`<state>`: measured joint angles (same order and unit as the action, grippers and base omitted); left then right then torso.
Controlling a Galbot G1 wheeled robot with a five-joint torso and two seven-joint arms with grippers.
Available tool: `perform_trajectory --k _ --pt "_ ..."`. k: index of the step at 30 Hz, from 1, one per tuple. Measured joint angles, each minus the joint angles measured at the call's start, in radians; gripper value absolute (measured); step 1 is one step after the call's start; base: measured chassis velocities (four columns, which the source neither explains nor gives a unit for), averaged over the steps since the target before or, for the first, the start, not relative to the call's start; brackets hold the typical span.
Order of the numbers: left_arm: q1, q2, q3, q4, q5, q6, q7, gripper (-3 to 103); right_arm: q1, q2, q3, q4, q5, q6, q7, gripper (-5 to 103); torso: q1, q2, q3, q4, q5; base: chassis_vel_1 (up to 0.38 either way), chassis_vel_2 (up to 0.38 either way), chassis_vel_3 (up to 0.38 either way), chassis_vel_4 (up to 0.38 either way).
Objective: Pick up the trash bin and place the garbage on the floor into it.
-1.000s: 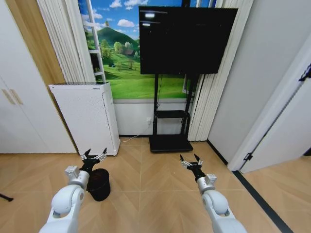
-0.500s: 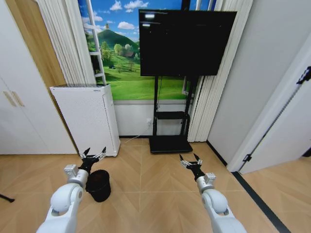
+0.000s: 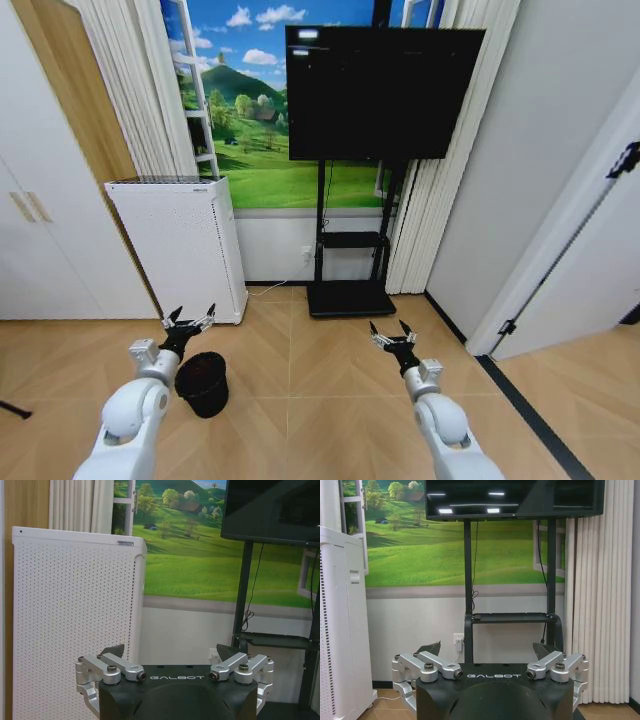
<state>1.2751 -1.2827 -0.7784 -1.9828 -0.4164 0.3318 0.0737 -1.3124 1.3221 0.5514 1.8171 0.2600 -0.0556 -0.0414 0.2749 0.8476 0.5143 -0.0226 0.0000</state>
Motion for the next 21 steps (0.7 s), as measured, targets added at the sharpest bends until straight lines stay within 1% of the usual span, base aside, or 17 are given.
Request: perform_trajectory --k 10,16,17,19,21 --pt "-0.005 0.002 -0.002 0.004 -0.001 0.003 -0.005 100 -0.003 -0.005 0.005 0.000 0.007 0.003 0.009 100 -0.002 -0.005 -0.003 0.0000 0.0000 0.024 -0.016 -0.023 0.019" --pt "-0.005 0.000 -0.003 0.006 0.000 0.001 -0.005 100 -0.003 -0.008 0.006 -0.004 0.012 0.007 0.008 100 -0.003 -0.007 -0.004 -0.0002 0.0002 0.141 -0.133 -0.142 0.125" --pt "-0.005 0.000 -0.004 0.006 0.000 0.001 -0.005 100 -0.002 -0.008 0.005 -0.004 0.012 0.008 0.007 100 -0.003 -0.007 -0.004 0.0001 -0.0001 0.206 -0.209 -0.167 0.183" --pt "-0.005 -0.001 -0.004 0.006 0.001 0.001 -0.005 100 -0.002 -0.008 0.004 -0.005 0.013 0.008 0.006 100 -0.003 -0.007 -0.004 0.0001 -0.0002 0.206 -0.209 -0.215 0.206" --pt "-0.006 -0.001 -0.004 0.007 0.001 0.000 -0.005 100 0.000 -0.008 0.002 -0.007 0.013 0.008 0.006 100 -0.003 -0.008 -0.005 0.0000 0.0005 0.212 -0.217 -0.228 0.222"
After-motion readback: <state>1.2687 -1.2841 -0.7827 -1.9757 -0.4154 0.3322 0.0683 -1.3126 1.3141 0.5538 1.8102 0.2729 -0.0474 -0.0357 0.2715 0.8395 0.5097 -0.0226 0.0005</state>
